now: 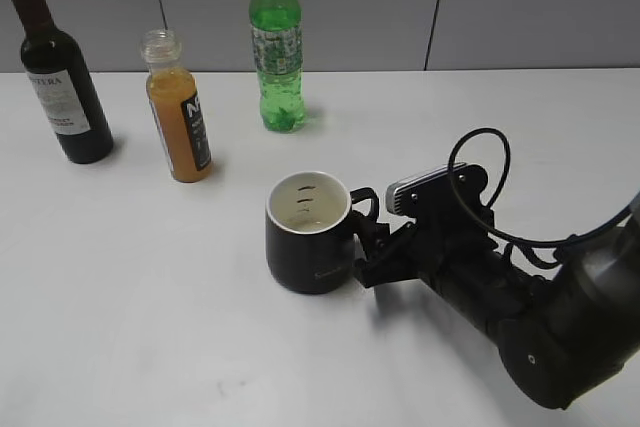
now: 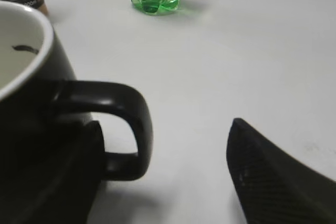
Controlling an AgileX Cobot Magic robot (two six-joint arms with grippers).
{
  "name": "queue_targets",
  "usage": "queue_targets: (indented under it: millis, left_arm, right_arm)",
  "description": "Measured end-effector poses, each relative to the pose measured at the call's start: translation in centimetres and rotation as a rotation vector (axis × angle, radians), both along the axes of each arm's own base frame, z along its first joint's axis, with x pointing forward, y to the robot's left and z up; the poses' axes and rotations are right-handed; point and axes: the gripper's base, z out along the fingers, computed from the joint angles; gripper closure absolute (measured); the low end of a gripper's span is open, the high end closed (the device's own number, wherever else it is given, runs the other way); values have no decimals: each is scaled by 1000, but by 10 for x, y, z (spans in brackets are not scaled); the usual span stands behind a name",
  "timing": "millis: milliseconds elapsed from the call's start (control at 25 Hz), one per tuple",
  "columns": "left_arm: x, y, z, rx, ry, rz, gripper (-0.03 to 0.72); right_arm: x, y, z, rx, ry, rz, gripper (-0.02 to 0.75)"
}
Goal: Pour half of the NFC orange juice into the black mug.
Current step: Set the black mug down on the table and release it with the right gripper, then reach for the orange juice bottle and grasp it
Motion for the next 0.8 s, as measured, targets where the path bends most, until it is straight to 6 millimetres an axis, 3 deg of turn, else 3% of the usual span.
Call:
queue_targets:
  millis: [240,480,640,800]
  left_arm:
    - [0,0,0,0,0,0,451]
    - [0,0,0,0,0,0,451]
    - [0,0,0,0,0,0,451]
    - [0,0,0,0,0,0,451]
  right_arm:
    - [-19,-15,8,-21,32,-3,153]
    - [-49,-38,26,-38,53,-5,152]
    - [-66,-52,51,0,6,-6,152]
    - [-70,-54,82,44,-44,-1,152]
